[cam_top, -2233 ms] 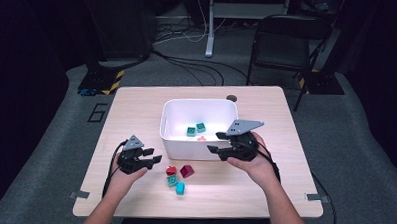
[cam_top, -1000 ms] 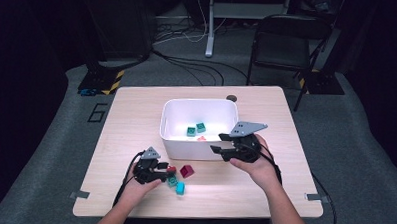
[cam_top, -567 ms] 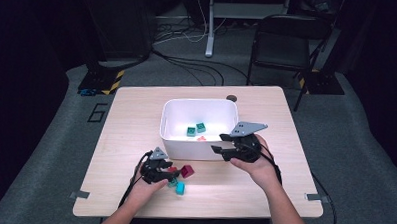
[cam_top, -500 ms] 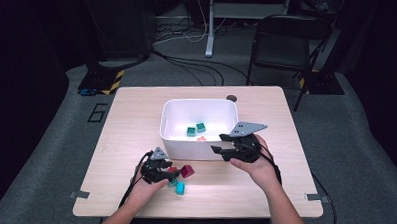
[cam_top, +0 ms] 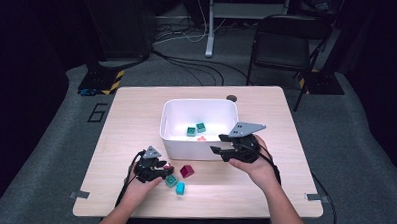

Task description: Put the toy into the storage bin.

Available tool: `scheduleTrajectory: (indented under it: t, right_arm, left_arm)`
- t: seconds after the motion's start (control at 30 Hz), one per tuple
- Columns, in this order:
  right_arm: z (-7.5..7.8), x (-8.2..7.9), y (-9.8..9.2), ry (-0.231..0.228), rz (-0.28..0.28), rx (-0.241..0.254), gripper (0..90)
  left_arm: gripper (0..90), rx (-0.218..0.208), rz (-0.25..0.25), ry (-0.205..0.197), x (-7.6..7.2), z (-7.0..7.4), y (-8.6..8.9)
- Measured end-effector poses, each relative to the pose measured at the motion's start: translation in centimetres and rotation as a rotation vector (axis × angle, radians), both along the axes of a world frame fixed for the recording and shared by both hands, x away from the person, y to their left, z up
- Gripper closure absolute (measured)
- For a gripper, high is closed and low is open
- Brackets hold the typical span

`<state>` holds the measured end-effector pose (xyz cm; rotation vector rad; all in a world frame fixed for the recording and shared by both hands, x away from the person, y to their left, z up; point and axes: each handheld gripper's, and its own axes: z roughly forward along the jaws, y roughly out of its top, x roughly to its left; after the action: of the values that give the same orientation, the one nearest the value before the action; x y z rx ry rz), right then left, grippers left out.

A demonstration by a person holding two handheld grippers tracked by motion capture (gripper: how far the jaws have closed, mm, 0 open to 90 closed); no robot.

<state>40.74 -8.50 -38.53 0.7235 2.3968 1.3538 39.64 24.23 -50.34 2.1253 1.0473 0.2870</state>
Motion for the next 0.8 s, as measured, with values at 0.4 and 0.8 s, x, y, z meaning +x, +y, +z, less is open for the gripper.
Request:
scheduleTrajectory:
  t: [0.4,0.8]
  right_arm:
    - [0.2,-0.1,-0.2,-0.005,-0.004,0.012,46.9]
    - [0.3,0.0,-0.5,-0.005,-0.004,0.018,46.9]
  left_arm:
    - [58.7,-0.003,-0.021,-0.019,0.1,0.9,0.1]
    - [58.7,-0.021,-0.045,-0.035,-0.3,3.3,1.0]
